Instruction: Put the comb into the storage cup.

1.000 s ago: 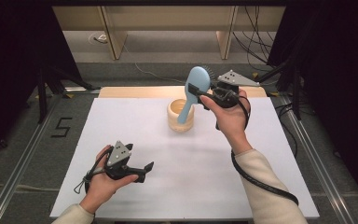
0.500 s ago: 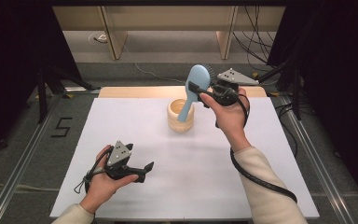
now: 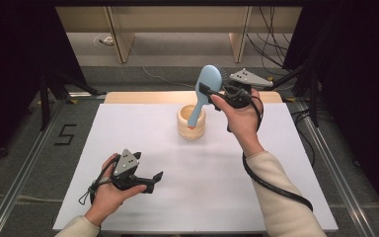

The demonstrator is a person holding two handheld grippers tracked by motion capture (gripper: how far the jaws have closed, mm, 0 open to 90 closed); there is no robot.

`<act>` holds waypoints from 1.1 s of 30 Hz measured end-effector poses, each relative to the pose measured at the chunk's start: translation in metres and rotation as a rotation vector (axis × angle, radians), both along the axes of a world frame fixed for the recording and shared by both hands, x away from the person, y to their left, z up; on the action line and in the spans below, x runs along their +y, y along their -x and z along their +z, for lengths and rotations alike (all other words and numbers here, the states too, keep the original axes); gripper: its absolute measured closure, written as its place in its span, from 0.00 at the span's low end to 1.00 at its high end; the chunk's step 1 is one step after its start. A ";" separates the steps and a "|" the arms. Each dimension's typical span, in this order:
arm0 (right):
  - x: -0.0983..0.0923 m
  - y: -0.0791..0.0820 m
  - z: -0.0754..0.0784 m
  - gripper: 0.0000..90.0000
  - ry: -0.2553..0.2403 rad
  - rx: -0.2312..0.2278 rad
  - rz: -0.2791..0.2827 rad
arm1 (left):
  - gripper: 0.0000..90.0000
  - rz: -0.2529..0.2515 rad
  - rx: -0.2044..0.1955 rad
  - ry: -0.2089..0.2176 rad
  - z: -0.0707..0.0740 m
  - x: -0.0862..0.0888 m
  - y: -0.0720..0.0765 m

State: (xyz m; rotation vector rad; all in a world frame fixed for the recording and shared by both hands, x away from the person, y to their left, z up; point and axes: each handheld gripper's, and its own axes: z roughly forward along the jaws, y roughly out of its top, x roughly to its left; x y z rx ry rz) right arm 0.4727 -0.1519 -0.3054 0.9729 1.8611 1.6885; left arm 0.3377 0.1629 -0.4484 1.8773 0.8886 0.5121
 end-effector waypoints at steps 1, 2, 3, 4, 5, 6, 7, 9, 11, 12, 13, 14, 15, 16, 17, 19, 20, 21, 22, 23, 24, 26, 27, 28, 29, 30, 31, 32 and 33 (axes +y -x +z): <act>0.000 -0.001 0.001 0.58 0.001 -0.002 -0.001 | 0.00 0.000 0.000 0.000 0.000 0.000 0.000; 0.000 -0.001 0.001 0.58 -0.001 -0.003 0.000 | 0.00 0.001 0.002 0.001 0.000 0.000 0.000; 0.000 -0.001 0.002 0.58 -0.004 -0.002 -0.002 | 0.00 0.000 0.002 0.001 0.000 0.000 0.000; 0.000 -0.002 0.002 0.58 -0.003 -0.004 -0.003 | 0.00 0.001 0.001 0.001 0.000 0.000 0.000; 0.000 -0.002 0.002 0.58 -0.002 -0.005 -0.004 | 0.00 0.000 0.001 0.001 0.000 0.000 0.000; 0.000 -0.003 0.002 0.58 -0.002 -0.005 -0.005 | 0.00 0.000 0.001 0.001 0.000 0.000 0.000; 0.000 -0.003 0.002 0.58 -0.002 -0.005 -0.005 | 0.00 0.000 0.001 0.001 0.000 0.000 0.000; 0.000 -0.004 0.002 0.58 -0.004 -0.001 -0.007 | 0.00 0.000 0.002 0.001 0.000 0.000 0.000; 0.000 -0.005 0.002 0.58 -0.006 0.001 -0.009 | 0.00 0.000 0.000 0.000 0.000 0.000 0.000; 0.000 -0.005 0.002 0.58 -0.007 0.001 -0.010 | 0.00 0.000 0.000 0.000 0.000 0.000 0.000; 0.001 -0.006 0.002 0.58 -0.008 0.002 -0.011 | 0.00 0.000 0.000 0.000 0.000 0.000 0.000; 0.001 -0.006 0.002 0.58 -0.008 -0.001 -0.012 | 0.00 0.000 0.000 0.000 0.000 0.000 0.000; 0.001 -0.006 0.003 0.58 -0.009 -0.001 -0.012 | 0.00 0.000 0.001 0.001 0.000 0.000 0.000; 0.001 -0.007 0.003 0.58 -0.009 -0.001 -0.011 | 0.00 0.000 0.001 0.001 0.000 0.000 0.000; 0.001 -0.007 0.004 0.58 -0.008 -0.003 -0.012 | 0.00 0.000 0.001 0.001 0.000 0.000 0.000; 0.002 -0.008 0.005 0.58 -0.008 -0.004 -0.014 | 0.00 0.000 0.001 0.001 0.000 0.000 0.000; 0.002 -0.008 0.005 0.58 -0.008 -0.005 -0.014 | 0.00 0.000 0.001 0.001 0.000 0.000 0.000; 0.002 -0.009 0.005 0.58 -0.010 -0.002 -0.016 | 0.00 0.000 0.001 0.001 0.000 0.000 0.000; 0.002 -0.009 0.006 0.58 -0.009 -0.002 -0.016 | 0.00 -0.001 0.001 0.001 0.000 0.000 0.000; 0.002 -0.009 0.006 0.58 -0.008 -0.004 -0.017 | 0.00 -0.001 0.001 0.001 0.000 0.000 0.000; 0.002 -0.010 0.006 0.58 -0.008 -0.005 -0.017 | 0.00 -0.001 0.001 0.001 0.000 0.000 0.000; 0.003 -0.011 0.006 0.58 -0.009 -0.005 -0.019 | 0.00 -0.001 0.001 0.001 0.000 0.000 0.000; 0.003 -0.011 0.006 0.58 -0.009 -0.005 -0.020 | 0.00 -0.001 0.002 0.001 0.000 0.000 0.000; 0.003 -0.012 0.006 0.58 -0.010 -0.003 -0.021 | 0.00 -0.001 0.002 0.001 0.000 0.000 0.000; 0.003 -0.012 0.006 0.58 -0.010 -0.003 -0.022 | 0.00 0.000 0.002 0.001 0.000 0.000 0.000; 0.003 -0.013 0.006 0.58 -0.009 -0.003 -0.023 | 0.00 -0.001 0.002 0.002 0.000 0.000 0.000; 0.003 -0.013 0.006 0.58 -0.007 -0.002 -0.024 | 0.00 -0.002 0.001 0.001 0.000 0.000 0.000; 0.003 -0.013 0.006 0.58 -0.005 -0.004 -0.024 | 0.00 -0.001 0.001 0.002 0.000 0.000 0.000; 0.003 -0.014 0.006 0.58 -0.008 0.000 -0.026 | 0.00 -0.001 0.002 0.002 0.000 0.000 0.000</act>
